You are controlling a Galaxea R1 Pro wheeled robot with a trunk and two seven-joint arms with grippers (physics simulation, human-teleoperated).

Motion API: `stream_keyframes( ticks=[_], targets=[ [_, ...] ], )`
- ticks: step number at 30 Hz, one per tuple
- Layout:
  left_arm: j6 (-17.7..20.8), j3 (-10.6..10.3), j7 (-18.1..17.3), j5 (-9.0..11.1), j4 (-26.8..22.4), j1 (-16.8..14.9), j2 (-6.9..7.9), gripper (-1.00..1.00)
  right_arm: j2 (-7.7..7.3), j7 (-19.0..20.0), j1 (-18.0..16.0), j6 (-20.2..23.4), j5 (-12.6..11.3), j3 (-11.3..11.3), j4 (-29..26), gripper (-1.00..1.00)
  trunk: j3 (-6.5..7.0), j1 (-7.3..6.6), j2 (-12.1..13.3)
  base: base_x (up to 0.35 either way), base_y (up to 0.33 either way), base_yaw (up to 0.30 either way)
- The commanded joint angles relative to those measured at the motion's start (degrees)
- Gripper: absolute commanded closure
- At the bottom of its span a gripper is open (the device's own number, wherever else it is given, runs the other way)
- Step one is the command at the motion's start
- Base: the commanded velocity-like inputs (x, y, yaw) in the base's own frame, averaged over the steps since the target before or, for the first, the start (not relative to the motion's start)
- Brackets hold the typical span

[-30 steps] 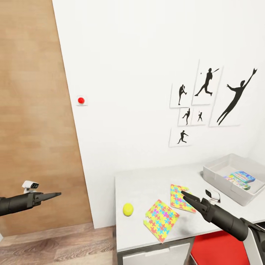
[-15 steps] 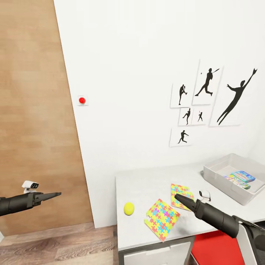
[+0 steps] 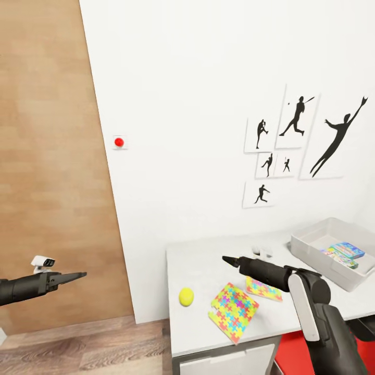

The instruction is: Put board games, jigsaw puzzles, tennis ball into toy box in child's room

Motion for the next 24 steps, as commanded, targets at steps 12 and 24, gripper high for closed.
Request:
stream_keyframes(
  ticks=[12, 24],
  targets=[
    [0.3, 0.0, -0.2, 0.1, 0.0, 0.0, -0.04, -1.0, 0.41, -19.0, -10.9, 0.2, 0.4, 3.4, 18.2, -1.0, -0.08, 0.02, -0.1, 0.03, -0.051, 0.0],
    [0.8, 0.0, -0.2, 0.0, 0.0, 0.0, -0.05, -1.0, 0.77, -19.9, -13.2, 0.2, 0.7, 7.4, 23.5, -1.0, -0.07, 0.02, -0.1, 0.001, 0.072, 0.0]
  ],
)
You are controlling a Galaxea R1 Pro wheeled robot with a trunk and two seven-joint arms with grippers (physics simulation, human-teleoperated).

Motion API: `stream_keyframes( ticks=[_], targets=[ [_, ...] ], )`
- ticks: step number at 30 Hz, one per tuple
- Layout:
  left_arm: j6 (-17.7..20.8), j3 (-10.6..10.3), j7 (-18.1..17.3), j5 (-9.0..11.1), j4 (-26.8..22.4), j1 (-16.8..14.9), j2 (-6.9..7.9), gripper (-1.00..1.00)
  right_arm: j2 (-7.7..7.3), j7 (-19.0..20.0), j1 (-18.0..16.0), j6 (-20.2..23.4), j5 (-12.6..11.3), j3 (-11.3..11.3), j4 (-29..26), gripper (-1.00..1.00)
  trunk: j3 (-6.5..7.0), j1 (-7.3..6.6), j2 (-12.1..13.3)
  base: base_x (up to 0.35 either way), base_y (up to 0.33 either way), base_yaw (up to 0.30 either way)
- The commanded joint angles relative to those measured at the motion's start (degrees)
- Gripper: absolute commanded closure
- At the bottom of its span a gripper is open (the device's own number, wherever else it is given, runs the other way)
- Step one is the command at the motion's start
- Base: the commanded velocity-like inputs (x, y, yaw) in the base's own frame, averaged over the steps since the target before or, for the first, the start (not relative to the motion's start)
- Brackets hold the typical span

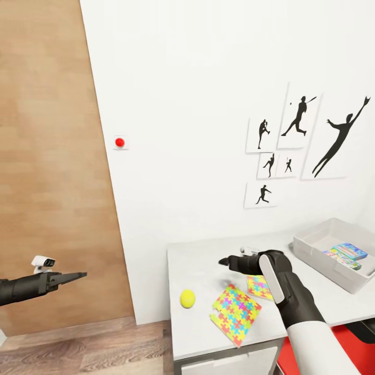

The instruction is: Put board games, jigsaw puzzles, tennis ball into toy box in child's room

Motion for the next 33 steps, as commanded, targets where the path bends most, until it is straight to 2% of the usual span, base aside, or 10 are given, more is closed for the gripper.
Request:
stream_keyframes(
  ticks=[1, 7, 17, 29, 33],
  targets=[
    [0.6, 0.0, -0.2, 0.0, 0.0, 0.0, 0.04, -1.0, 0.01, 0.2, -0.1, 0.3, 0.3, 0.2, 0.0, -1.0, -0.08, 0.01, -0.1, 0.0, 0.085, 0.0],
    [0.3, 0.0, -0.2, 0.1, 0.0, 0.0, 0.02, -1.0, 0.0, -0.5, -0.8, 0.3, 0.3, 1.3, 0.5, -1.0, -0.11, 0.01, -0.1, 0.0, 0.019, 0.0],
    [0.3, 0.0, -0.2, 0.1, 0.0, 0.0, 0.02, -1.0, -0.37, -4.1, -1.8, 0.3, 0.1, 1.4, 2.6, -1.0, -0.57, 0.01, -0.1, 0.0, -0.133, 0.0],
    [0.4, 0.0, -0.2, 0.0, 0.0, 0.0, 0.02, -1.0, -0.38, -4.8, -2.1, 0.3, 0.0, 1.4, 3.7, -1.0, -1.64, 0.01, -0.1, 0.0, -0.014, 0.0],
    [0.4, 0.0, -0.2, 0.0, 0.0, 0.0, 0.04, -1.0, -0.29, -4.9, -3.3, 0.3, 0.0, 1.4, 5.7, -1.0, -2.01, 0.01, -0.1, 0.0, -0.001, 0.0]
  ],
)
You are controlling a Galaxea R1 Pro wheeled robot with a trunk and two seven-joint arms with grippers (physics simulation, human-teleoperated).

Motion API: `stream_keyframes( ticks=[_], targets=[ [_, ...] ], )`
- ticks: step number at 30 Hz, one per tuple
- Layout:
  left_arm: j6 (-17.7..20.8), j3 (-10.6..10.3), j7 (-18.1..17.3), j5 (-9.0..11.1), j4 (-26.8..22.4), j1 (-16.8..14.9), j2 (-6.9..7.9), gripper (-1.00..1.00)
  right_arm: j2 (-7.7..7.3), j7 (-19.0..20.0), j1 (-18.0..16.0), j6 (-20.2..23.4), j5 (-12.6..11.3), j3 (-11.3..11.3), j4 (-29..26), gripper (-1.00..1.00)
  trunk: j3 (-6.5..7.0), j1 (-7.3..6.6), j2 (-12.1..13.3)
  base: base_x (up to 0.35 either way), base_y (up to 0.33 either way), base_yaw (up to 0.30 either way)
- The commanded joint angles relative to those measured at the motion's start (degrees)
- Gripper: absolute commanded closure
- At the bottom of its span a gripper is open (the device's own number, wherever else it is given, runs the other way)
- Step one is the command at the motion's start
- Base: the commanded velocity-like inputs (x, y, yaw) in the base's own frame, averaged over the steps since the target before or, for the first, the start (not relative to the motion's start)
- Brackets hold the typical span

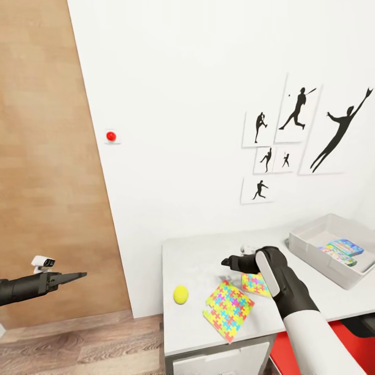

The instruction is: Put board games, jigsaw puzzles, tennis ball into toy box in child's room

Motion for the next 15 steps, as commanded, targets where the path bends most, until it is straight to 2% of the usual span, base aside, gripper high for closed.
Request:
stream_keyframes(
  ticks=[1, 5, 15],
  targets=[
    [0.6, 0.0, -0.2, 0.0, 0.0, 0.0, 0.03, -1.0, -0.03, -0.2, -0.3, 0.2, -0.2, 0.0, 0.5, -1.0, -0.18, 0.01, -0.1, 0.0, 0.0, 0.0],
    [0.5, 0.0, -0.2, 0.0, 0.0, 0.0, 0.04, -1.0, 0.03, -0.2, -1.4, 0.2, -0.2, 0.0, 2.7, -1.0, -0.55, 0.01, -0.1, 0.0, 0.0, 0.0],
    [0.5, 0.0, -0.2, 0.1, 0.0, 0.0, 0.03, -1.0, -0.05, -0.2, -2.7, 0.2, -0.2, 0.0, 3.9, -1.0, -1.48, 0.01, -0.1, 0.007, 0.0, 0.0]
  ],
)
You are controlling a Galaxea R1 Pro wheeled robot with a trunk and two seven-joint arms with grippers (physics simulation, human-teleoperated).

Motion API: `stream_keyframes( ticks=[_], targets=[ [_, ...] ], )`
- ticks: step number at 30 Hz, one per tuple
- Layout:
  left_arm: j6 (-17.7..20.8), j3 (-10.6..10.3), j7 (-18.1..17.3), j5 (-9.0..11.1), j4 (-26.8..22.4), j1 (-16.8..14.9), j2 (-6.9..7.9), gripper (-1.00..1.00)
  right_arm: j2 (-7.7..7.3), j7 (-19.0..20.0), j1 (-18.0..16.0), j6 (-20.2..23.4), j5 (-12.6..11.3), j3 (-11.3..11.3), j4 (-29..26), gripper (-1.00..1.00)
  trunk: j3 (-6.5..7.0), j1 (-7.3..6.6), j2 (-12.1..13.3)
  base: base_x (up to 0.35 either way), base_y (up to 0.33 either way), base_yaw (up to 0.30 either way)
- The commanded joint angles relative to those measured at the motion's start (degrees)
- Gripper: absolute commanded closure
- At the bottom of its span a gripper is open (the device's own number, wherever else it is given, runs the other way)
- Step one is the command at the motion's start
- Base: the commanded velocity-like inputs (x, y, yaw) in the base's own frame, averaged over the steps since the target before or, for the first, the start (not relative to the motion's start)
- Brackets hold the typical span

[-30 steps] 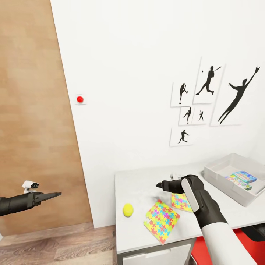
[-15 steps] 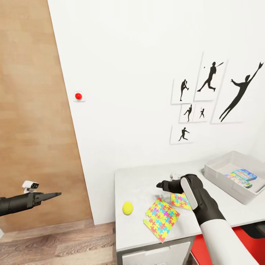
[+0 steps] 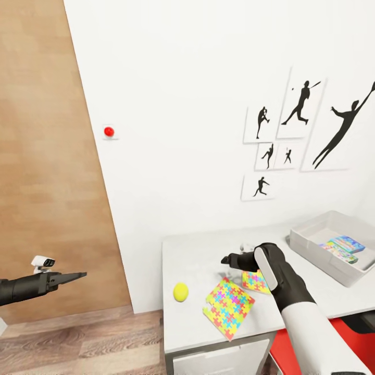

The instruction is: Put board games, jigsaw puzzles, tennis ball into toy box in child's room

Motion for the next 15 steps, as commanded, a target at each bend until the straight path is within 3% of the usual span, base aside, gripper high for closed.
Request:
stream_keyframes(
  ticks=[1, 15],
  targets=[
    [0.6, 0.0, -0.2, 0.0, 0.0, 0.0, 0.03, -1.0, -0.03, -0.2, -0.2, 0.2, -0.2, 0.0, 0.0, -1.0, -0.18, 0.01, -0.1, 0.046, 0.0, 0.0],
    [0.6, 0.0, -0.2, 0.0, 0.0, 0.0, 0.04, -1.0, -0.23, -0.2, -1.9, 0.0, -0.3, 0.0, 2.1, -1.0, -1.48, 0.01, -0.1, 0.019, 0.0, 0.0]
  ],
)
